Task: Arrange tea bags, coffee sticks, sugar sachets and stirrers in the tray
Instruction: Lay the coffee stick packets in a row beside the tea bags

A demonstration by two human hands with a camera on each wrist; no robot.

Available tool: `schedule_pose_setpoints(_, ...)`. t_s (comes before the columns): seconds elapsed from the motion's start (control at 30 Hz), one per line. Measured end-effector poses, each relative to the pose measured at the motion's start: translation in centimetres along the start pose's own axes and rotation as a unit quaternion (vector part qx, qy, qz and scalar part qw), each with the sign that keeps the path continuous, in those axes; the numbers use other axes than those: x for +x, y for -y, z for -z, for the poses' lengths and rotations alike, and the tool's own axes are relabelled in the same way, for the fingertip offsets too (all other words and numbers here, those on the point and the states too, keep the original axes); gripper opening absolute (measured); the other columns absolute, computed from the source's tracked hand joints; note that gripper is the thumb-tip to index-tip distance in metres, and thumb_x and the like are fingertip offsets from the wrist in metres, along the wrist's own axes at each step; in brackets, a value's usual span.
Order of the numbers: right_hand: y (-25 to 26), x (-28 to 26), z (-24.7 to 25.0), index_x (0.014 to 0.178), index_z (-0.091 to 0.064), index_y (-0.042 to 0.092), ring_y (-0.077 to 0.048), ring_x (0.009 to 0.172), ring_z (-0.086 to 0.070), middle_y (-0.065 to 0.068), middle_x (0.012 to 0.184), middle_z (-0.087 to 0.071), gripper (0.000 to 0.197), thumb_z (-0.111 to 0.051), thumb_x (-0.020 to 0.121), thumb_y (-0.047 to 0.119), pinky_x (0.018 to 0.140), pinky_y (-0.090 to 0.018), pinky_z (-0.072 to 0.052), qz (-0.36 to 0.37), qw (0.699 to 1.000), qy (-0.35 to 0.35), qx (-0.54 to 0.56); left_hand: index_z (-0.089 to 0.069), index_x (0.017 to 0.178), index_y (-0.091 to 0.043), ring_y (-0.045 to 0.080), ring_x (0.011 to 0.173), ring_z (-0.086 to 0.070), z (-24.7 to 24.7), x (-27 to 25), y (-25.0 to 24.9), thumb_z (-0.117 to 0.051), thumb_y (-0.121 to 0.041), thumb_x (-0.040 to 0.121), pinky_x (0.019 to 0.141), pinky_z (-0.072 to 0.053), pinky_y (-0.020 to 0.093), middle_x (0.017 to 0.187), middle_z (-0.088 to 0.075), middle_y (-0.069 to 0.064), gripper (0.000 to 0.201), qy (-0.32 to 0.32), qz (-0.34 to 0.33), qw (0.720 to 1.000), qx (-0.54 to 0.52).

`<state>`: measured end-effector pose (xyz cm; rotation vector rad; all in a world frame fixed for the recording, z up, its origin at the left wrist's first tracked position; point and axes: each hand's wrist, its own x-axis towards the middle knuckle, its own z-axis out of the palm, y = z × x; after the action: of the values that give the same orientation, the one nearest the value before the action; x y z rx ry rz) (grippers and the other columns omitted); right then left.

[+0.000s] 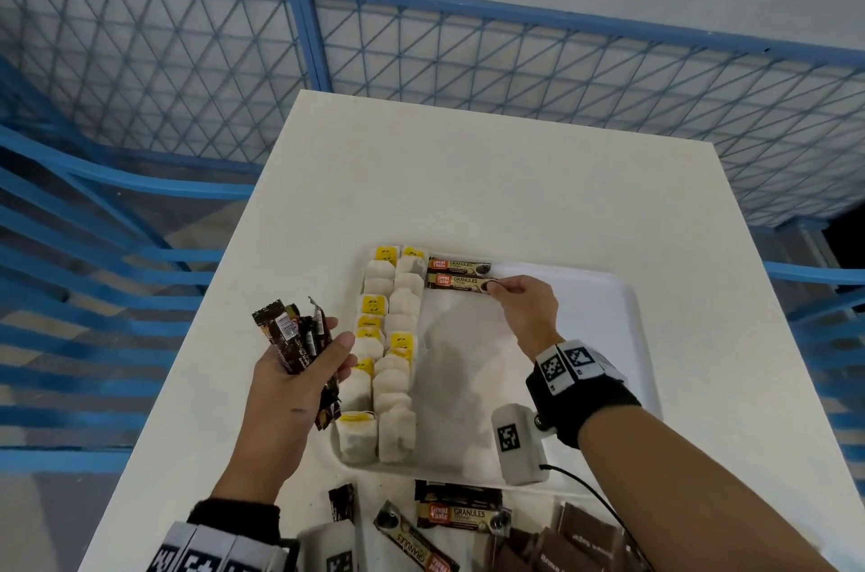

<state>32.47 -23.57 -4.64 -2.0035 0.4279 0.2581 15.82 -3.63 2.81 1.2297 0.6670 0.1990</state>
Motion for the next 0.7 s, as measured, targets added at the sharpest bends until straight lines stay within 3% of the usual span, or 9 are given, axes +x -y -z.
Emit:
schedule_pose_setpoints(0.17, 0.4, 0.2, -0.4, 0.086, -0.072, 0.006, -0.015, 0.078, -0.055, -0.002, 0.078, -0.063, 0.013, -0.07, 0.081, 0.018, 0.065, -0.022, -0.039, 0.011, 0.999, -0.005, -0.034, -0.063, 0.097, -0.013, 0.021, 0.077, -0.066, -0.2, 0.2, 0.0, -0.066, -0.011, 0.081, 0.076, -0.052, 0.027, 0.074, -0.071, 0.0, 0.017, -0.007, 0.008, 1.0, 0.003)
schedule_pose_setpoints(0.23, 0.4, 0.4, -0.5, 0.086, -0.072, 0.006, -0.015, 0.077, -0.054, -0.001, 0.078, -0.063, 0.013, -0.07, 0.08, 0.018, 0.063, -0.021, -0.04, 0.012, 0.999, -0.004, -0.044, -0.063, 0.095, -0.014, 0.021, 0.076, -0.067, -0.2, 0.2, -0.1, -0.066, -0.011, 0.08, 0.073, -0.055, 0.026, 0.075, -0.07, 0.001, 0.015, -0.002, 0.007, 1.0, 0.004)
schedule_pose_setpoints(0.33, 0.5, 0.6, -0.5, 0.085, -0.071, 0.006, -0.015, 0.078, -0.054, -0.001, 0.078, -0.063, 0.013, -0.07, 0.08, 0.018, 0.071, -0.022, -0.039, 0.016, 0.998, -0.004, -0.061, -0.063, 0.093, -0.013, 0.019, 0.076, -0.067, -0.3, 0.1, 0.0, -0.067, -0.012, 0.079, 0.069, -0.056, 0.019, 0.08, -0.069, 0.004, 0.015, 0.007, 0.005, 1.0, 0.003)
schedule_pose_setpoints(0.43, 0.6, 0.6, -0.6, 0.088, -0.069, 0.005, -0.015, 0.08, -0.055, -0.002, 0.083, -0.063, 0.015, -0.071, 0.08, 0.019, 0.073, -0.025, -0.042, 0.014, 0.998, -0.013, -0.06, -0.064, 0.09, -0.011, 0.02, 0.077, -0.068, -0.6, 0.0, 0.0, -0.068, -0.012, 0.078, 0.071, -0.056, 0.021, 0.079, -0.07, 0.004, 0.012, 0.014, 0.011, 1.0, 0.008)
schedule_pose_setpoints(0.53, 0.7, -0.2, -0.4, 0.094, -0.061, 0.007, -0.016, 0.077, -0.052, 0.0, 0.08, -0.057, 0.021, -0.07, 0.082, 0.021, 0.063, -0.023, -0.041, 0.017, 0.999, -0.023, -0.036, -0.066, 0.088, -0.01, 0.019, 0.076, -0.068, -1.0, -0.2, 0.0, -0.069, -0.011, 0.077, 0.075, -0.056, 0.025, 0.074, -0.071, 0.001, 0.012, 0.035, 0.014, 0.999, 0.019)
schedule_pose_setpoints(0.63, 1.3, -2.2, -0.3, 0.09, -0.062, 0.011, -0.01, 0.066, -0.053, 0.003, 0.076, -0.06, 0.015, -0.067, 0.083, 0.023, 0.054, -0.012, -0.039, 0.053, 0.998, 0.003, -0.021, -0.065, 0.093, -0.005, 0.018, 0.074, -0.067, -1.4, -0.6, 0.0, -0.073, -0.022, 0.067, 0.075, -0.055, 0.027, 0.075, -0.071, 0.004, 0.032, 0.047, 0.0, 0.998, 0.041)
schedule_pose_setpoints(0.7, 2.0, -4.3, -0.3, 0.086, -0.063, 0.015, -0.004, 0.064, -0.052, 0.006, 0.076, -0.061, 0.012, -0.064, 0.086, 0.027, 0.057, -0.011, -0.04, 0.078, 0.996, 0.047, -0.018, -0.064, 0.098, -0.005, 0.014, 0.072, -0.065, -1.5, -0.7, 0.0, -0.074, -0.024, 0.064, 0.071, -0.054, 0.024, 0.079, -0.069, 0.006, 0.04, 0.051, -0.008, 0.997, 0.063)
